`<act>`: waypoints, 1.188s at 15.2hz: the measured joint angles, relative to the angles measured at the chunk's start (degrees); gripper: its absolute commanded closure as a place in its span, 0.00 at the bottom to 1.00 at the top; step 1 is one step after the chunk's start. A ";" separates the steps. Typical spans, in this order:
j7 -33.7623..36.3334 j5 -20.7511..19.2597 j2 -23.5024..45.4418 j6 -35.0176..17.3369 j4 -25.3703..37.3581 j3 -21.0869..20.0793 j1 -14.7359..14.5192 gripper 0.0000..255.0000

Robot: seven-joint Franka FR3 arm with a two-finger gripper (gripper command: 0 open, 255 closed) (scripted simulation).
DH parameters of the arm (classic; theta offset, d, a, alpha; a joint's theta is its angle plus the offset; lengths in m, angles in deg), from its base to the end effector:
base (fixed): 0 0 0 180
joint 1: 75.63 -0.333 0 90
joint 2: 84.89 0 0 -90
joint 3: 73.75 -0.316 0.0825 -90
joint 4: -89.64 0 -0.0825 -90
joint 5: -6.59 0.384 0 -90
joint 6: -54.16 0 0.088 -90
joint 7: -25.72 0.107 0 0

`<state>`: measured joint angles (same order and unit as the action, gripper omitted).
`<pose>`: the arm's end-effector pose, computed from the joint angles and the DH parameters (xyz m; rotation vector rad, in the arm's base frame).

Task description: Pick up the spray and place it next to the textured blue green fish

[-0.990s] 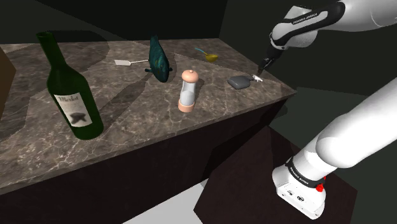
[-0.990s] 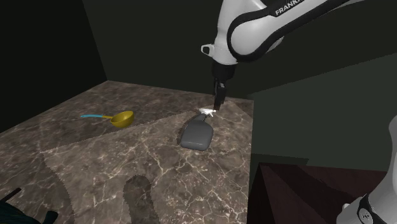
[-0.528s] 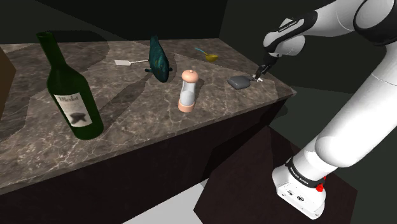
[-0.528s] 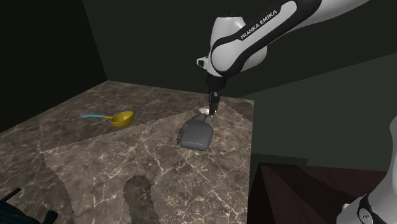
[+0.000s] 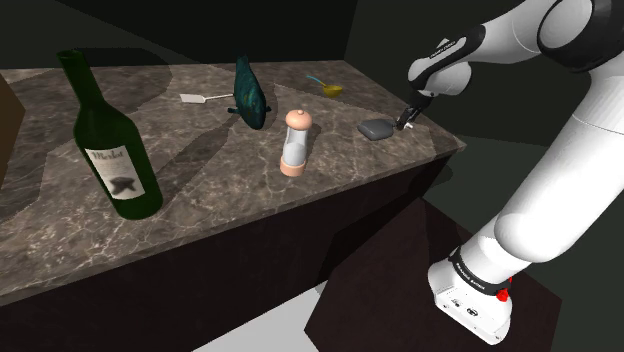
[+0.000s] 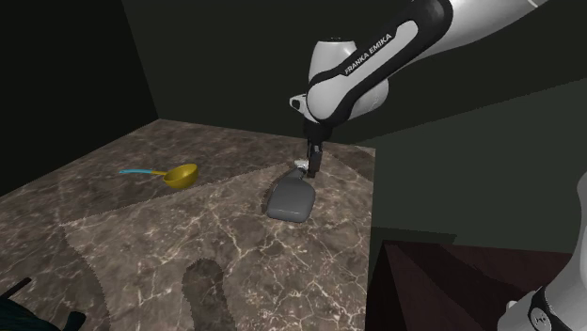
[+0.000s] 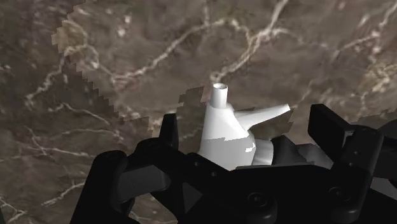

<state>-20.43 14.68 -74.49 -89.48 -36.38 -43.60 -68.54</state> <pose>0.4502 -0.3392 0.3262 3.0338 0.0944 0.1775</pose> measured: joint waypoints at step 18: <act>0.98 -1.52 -1.68 1.95 0.55 0.49 -0.34 1.00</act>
<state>-19.44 13.16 -76.18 -87.53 -35.83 -43.11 -68.88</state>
